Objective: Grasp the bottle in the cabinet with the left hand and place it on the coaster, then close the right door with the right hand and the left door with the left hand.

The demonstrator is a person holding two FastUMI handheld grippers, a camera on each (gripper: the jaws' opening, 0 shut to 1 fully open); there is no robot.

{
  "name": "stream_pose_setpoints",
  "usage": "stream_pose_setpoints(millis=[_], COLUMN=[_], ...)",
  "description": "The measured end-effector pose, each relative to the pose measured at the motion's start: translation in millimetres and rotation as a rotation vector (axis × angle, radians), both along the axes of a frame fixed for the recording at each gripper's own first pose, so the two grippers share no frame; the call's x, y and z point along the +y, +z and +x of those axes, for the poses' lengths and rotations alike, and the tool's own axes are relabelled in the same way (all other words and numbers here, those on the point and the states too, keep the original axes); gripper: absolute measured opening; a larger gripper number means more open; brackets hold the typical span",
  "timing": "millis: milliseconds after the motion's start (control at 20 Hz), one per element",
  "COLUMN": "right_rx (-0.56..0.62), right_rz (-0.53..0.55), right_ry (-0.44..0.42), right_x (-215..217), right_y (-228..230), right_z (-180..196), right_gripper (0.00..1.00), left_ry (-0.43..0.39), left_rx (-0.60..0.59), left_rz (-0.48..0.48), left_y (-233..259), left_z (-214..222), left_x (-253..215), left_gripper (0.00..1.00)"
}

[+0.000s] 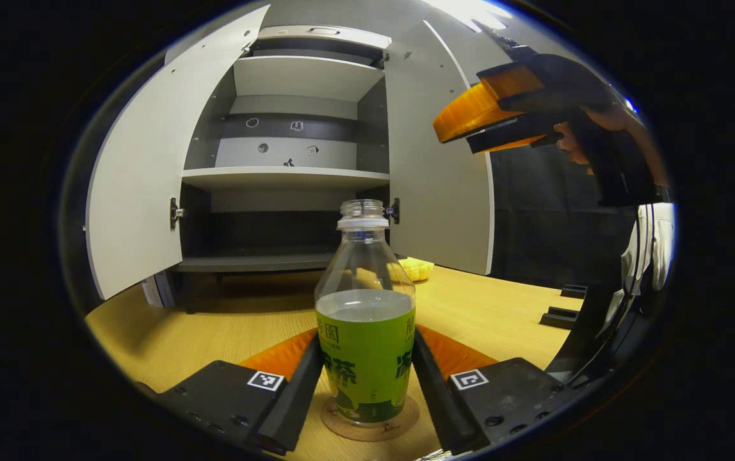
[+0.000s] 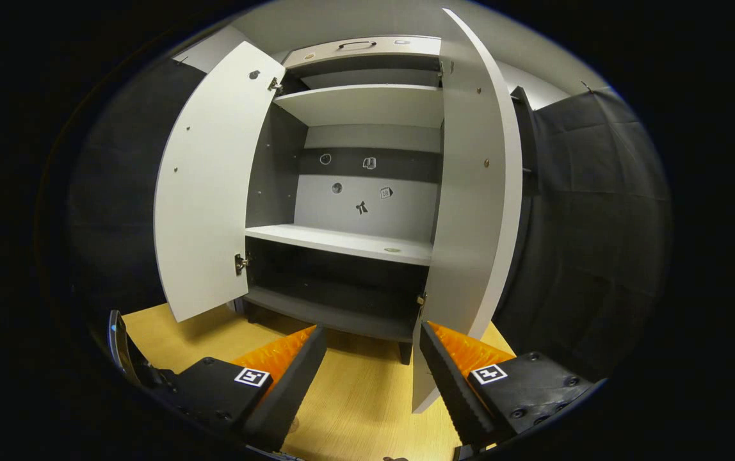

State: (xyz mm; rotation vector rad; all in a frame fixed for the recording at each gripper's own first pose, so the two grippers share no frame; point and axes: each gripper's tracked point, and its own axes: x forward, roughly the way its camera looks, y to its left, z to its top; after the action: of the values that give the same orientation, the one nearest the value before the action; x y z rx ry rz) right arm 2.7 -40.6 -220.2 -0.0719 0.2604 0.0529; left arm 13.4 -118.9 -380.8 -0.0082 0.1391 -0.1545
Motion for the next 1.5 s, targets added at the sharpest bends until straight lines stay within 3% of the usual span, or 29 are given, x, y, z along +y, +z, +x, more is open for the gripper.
stream_pose_setpoints(millis=[200, 300, 400, 550, 800, 950, 1150, 1500], right_rx=[0.017, 0.017, 0.020, 0.024, 0.034, 0.044, 0.004, -0.081], right_rz=[-0.013, -0.006, -0.005, 0.005, 0.007, -0.001, 0.032, 0.006], right_ry=[0.028, 0.033, 0.030, 0.032, 0.035, 0.020, 0.003, -0.169], right_x=[4.5, 4.8, 2.8, 3.4, 4.0, -1.0, -4.0, -57.9], right_y=[-5.9, -4.9, -4.3, 0.4, 20.8, 38.4, 82.2, 148.1], right_z=[-2.9, -2.2, -0.8, -2.5, -12.7, -21.6, -28.2, -35.1], right_gripper=[0.98, 0.98, 0.98, 0.98, 0.98, 0.98, 0.98, 0.98], left_ry=[0.010, 0.020, 0.018, 0.016, 0.012, -0.001, -0.036, -0.055], left_rx=[0.033, 0.038, 0.029, 0.015, -0.022, -0.048, -0.087, -0.066], left_rz=[0.032, 0.036, 0.041, 0.054, 0.089, 0.055, 0.058, 0.034], left_y=[-13.3, -12.2, -8.0, 7.5, 53.8, 94.4, 158.4, 248.1], left_z=[-3.4, -6.8, -3.0, 0.2, 14.5, 20.4, 20.0, -15.7], left_x=[-1.1, 0.6, -2.0, -3.9, 4.9, 8.8, 14.7, 51.0], left_gripper=[0.81, 0.84, 0.96, 0.97, 0.96, 0.96, 0.96, 0.96])
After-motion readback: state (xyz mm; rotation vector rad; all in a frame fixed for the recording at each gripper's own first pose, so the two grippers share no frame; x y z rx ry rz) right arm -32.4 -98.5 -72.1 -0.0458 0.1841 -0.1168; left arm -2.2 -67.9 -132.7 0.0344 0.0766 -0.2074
